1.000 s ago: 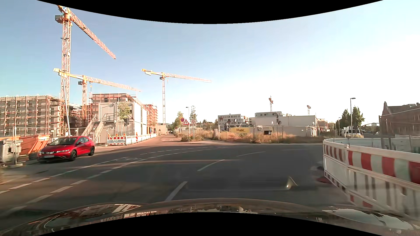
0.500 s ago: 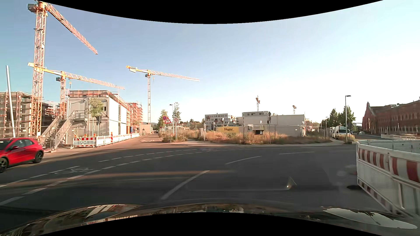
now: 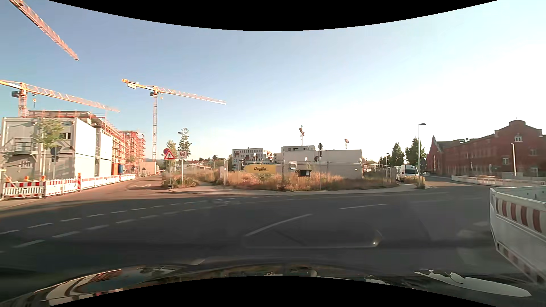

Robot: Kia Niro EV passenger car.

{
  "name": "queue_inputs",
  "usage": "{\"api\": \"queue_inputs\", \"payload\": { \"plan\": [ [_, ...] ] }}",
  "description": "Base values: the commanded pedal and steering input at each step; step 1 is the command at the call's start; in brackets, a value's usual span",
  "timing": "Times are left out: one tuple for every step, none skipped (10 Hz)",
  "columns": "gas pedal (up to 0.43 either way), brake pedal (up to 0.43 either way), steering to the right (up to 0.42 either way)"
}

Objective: Follow the waypoints while adhering to traffic rules and regulations

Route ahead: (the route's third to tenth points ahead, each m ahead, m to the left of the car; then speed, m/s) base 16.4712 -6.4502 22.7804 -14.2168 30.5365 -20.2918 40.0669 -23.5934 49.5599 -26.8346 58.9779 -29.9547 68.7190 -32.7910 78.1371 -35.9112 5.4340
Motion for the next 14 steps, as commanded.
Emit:
{"api": "queue_inputs", "payload": {
  "plan": [
    [0.028, 0.0, 0.306],
    [0.028, 0.0, 0.324],
    [0.039, 0.0, 0.331],
    [0.059, 0.0, 0.335],
    [0.059, 0.0, 0.338],
    [0.067, 0.0, 0.341],
    [0.079, 0.0, 0.343],
    [0.087, 0.0, 0.344],
    [0.098, 0.0, 0.344],
    [0.098, 0.0, 0.344],
    [0.098, 0.0, 0.344],
    [0.098, 0.0, 0.343],
    [0.098, 0.0, 0.341],
    [0.098, 0.0, 0.336]
  ]
}}
